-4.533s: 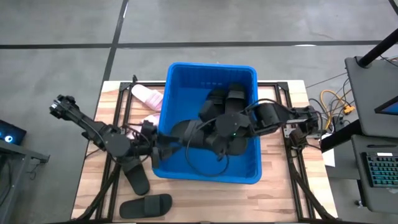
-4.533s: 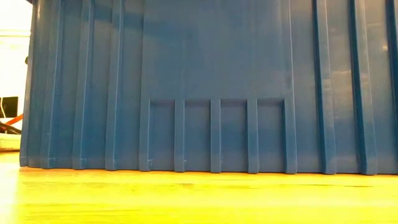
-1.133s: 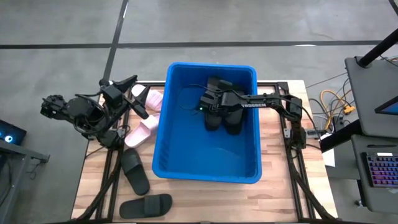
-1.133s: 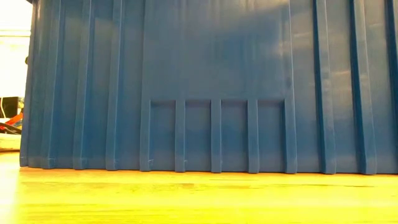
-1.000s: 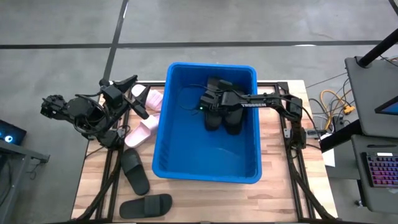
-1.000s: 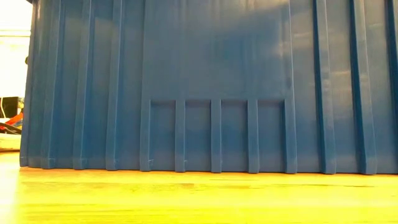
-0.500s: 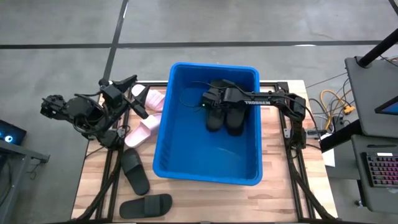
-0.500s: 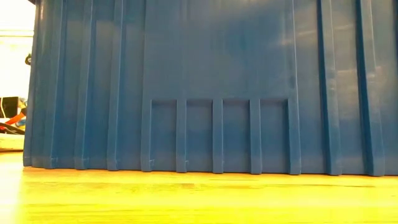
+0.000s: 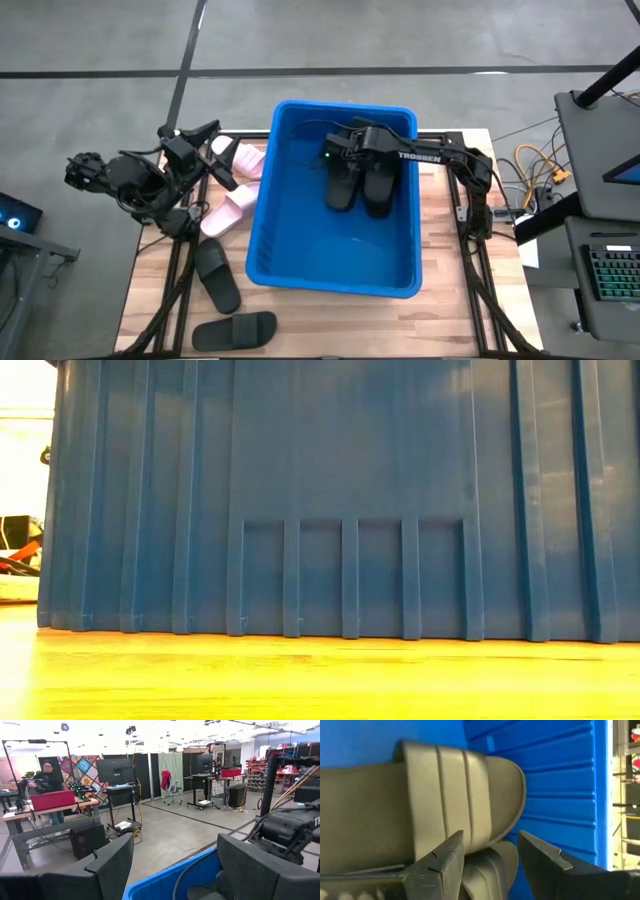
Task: Pick and place slides into bin
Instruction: Put the pink slide into the blue bin
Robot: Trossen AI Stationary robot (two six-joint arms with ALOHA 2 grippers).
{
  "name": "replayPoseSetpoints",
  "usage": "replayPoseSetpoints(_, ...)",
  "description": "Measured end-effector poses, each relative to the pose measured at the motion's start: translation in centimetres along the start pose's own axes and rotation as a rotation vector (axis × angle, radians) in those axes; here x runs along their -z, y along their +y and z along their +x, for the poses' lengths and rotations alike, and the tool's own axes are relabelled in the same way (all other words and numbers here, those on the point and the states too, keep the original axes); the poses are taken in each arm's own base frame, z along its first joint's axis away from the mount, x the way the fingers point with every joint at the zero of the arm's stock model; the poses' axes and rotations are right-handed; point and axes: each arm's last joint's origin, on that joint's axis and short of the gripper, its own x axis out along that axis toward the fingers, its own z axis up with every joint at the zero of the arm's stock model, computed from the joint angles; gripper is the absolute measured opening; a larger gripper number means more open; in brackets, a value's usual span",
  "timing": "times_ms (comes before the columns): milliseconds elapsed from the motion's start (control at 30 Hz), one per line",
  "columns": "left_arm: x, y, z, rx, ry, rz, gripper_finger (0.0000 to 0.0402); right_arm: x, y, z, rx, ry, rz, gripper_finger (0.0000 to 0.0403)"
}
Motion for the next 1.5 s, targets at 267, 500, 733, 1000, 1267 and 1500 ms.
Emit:
replayPoseSetpoints(267,0.0,0.0,0.0,0.001,0.001,0.004,0.0271,-0.2,-0.2,-0.3,-0.027,-0.017,0.131,0.0164)
replayPoseSetpoints(500,-0.3,0.8,-0.2,0.003,-0.004,-0.016,0.0271,-0.6,-1.0,-4.5,-0.079,-0.134,0.268,0.0144)
replayPoseSetpoints(733,0.0,1.4,-0.5,0.097,-0.012,0.036,0.0271,-0.9,-2.4,-13.6,-0.267,-0.578,0.219,0.0106)
replayPoseSetpoints(1000,-0.7,1.8,-1.1,0.447,-0.123,-0.025,0.0271,2.7,-5.1,-21.6,-0.890,-1.236,0.029,0.0069)
replayPoseSetpoints(1267,-0.8,2.5,-1.2,0.427,-0.120,-0.027,0.0271,10.2,-5.8,-22.0,-0.860,-1.429,0.155,0.0047)
replayPoseSetpoints(1500,-0.8,2.6,-1.2,0.426,-0.120,-0.029,0.0271,15.8,-3.6,-18.2,-0.755,-1.570,0.407,0.0043)
